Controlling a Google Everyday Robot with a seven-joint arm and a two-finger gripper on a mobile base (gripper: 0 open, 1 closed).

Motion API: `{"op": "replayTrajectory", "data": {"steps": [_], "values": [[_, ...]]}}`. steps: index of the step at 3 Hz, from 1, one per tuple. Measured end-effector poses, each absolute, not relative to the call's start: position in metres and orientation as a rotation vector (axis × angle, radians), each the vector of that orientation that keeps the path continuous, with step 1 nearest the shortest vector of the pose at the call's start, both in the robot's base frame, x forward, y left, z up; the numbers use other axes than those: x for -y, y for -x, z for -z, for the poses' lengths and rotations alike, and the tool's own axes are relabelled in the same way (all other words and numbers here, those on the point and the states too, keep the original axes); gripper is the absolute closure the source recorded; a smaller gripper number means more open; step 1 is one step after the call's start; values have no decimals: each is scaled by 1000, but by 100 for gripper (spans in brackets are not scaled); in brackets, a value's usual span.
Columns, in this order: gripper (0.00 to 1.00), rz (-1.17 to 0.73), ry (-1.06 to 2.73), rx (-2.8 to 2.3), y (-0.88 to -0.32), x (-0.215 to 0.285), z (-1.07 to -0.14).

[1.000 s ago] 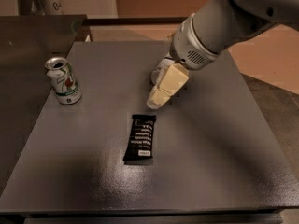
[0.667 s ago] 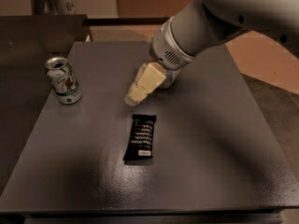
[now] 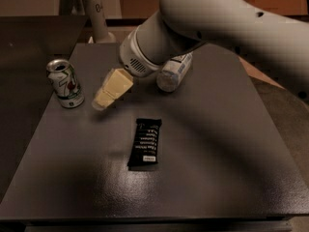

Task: Knock 7up can over

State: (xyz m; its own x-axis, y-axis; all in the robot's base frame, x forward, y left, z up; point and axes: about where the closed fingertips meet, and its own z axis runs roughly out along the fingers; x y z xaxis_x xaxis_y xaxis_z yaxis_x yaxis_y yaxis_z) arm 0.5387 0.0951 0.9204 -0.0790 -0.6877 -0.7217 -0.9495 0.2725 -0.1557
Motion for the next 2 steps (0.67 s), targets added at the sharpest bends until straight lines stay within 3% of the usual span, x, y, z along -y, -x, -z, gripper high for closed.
{"op": "replayTrajectory", "data": {"steps": [2], "values": [[0, -447, 1408, -1825, -555, -147, -901]]}}
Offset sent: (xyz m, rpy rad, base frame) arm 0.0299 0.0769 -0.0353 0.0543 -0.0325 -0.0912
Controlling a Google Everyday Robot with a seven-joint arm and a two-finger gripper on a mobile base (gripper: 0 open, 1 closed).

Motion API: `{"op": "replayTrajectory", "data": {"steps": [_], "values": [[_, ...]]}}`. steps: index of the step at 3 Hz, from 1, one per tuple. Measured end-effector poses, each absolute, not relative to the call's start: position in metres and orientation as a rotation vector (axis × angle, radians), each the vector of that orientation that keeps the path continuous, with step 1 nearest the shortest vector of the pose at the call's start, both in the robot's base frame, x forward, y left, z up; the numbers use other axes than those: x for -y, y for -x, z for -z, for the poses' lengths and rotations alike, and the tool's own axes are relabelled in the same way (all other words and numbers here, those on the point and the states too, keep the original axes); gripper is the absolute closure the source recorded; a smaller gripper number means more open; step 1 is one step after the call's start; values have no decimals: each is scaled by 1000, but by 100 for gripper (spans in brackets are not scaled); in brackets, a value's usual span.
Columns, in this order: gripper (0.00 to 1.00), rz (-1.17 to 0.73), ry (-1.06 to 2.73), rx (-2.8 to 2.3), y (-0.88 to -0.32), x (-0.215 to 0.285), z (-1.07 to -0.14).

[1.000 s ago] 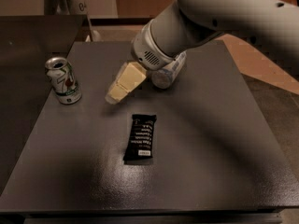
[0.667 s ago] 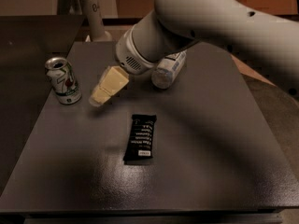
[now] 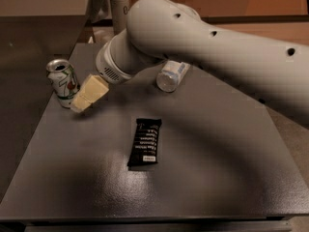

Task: Knock 7up can over

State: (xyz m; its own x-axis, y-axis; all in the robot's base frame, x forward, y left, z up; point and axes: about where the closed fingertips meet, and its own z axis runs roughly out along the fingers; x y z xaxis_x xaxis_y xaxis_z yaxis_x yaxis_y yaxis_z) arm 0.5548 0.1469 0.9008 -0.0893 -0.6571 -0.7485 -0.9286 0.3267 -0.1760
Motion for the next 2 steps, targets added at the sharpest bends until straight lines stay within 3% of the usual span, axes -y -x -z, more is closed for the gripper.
{"op": "replayTrajectory", "data": {"steps": [2], "values": [[0, -526, 1360, -1845, -569, -187, -894]]}}
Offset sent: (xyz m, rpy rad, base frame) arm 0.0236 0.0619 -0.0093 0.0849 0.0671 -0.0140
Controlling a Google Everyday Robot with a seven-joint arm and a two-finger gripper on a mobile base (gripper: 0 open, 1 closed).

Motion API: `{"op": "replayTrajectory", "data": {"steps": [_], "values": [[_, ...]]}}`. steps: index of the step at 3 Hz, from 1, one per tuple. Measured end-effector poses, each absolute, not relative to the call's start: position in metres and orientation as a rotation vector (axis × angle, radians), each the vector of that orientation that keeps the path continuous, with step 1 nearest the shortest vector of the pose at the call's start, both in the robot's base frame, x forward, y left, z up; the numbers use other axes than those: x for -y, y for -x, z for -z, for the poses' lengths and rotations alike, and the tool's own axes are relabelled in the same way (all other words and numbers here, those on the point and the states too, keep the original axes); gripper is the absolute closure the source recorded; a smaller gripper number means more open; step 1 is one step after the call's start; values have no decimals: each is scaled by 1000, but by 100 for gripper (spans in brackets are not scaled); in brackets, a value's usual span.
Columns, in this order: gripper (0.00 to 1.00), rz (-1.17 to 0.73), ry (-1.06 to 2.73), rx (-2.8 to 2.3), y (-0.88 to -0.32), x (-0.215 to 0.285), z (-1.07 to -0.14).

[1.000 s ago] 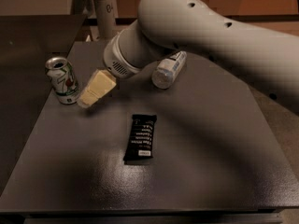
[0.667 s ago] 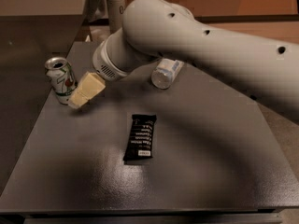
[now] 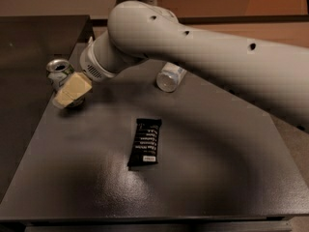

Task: Knock 7up can over

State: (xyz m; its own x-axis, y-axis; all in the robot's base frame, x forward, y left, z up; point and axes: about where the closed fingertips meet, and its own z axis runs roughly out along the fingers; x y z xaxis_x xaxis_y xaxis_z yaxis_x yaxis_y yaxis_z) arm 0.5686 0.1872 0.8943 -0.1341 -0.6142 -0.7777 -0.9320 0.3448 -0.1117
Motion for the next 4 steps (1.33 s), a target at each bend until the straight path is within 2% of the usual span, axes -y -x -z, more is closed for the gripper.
{"op": "replayTrajectory", "data": {"steps": [2, 3, 4], "values": [[0, -571, 1344, -1822, -578, -212, -895], [19, -606, 1355, -1808, -577, -219, -898], [42, -605, 1382, -1806, -573, -221, -903]]}}
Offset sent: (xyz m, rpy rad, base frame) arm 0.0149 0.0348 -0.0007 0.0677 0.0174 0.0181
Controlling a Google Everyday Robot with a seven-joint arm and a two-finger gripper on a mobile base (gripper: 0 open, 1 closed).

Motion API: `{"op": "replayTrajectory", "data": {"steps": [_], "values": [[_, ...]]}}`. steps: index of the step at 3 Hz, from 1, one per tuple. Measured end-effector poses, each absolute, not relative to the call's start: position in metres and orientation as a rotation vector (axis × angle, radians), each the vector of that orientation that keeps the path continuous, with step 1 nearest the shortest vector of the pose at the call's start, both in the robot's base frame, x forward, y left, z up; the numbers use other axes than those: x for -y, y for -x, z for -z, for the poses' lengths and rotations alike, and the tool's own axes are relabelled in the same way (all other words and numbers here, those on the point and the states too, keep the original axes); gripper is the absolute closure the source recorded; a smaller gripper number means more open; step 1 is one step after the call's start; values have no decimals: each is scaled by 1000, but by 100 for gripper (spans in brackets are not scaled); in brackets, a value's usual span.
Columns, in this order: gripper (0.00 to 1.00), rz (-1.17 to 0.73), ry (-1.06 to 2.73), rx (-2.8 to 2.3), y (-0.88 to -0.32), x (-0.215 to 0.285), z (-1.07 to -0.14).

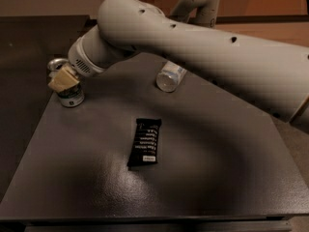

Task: Knock 7up can over

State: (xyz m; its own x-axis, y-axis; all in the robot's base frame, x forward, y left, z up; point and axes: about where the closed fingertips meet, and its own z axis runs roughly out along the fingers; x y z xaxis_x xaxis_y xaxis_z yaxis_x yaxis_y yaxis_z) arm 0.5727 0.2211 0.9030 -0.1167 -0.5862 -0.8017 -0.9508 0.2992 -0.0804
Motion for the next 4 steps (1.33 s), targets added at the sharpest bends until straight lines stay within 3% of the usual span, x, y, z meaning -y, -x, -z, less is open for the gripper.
{"op": "replayTrajectory", "data": {"steps": [2, 3, 4], "values": [[88, -507, 1456, -1820, -557, -204, -932], [100, -366, 1534, -1828, -553, -179, -944], [100, -207, 1643, -1825, -553, -149, -949]]}}
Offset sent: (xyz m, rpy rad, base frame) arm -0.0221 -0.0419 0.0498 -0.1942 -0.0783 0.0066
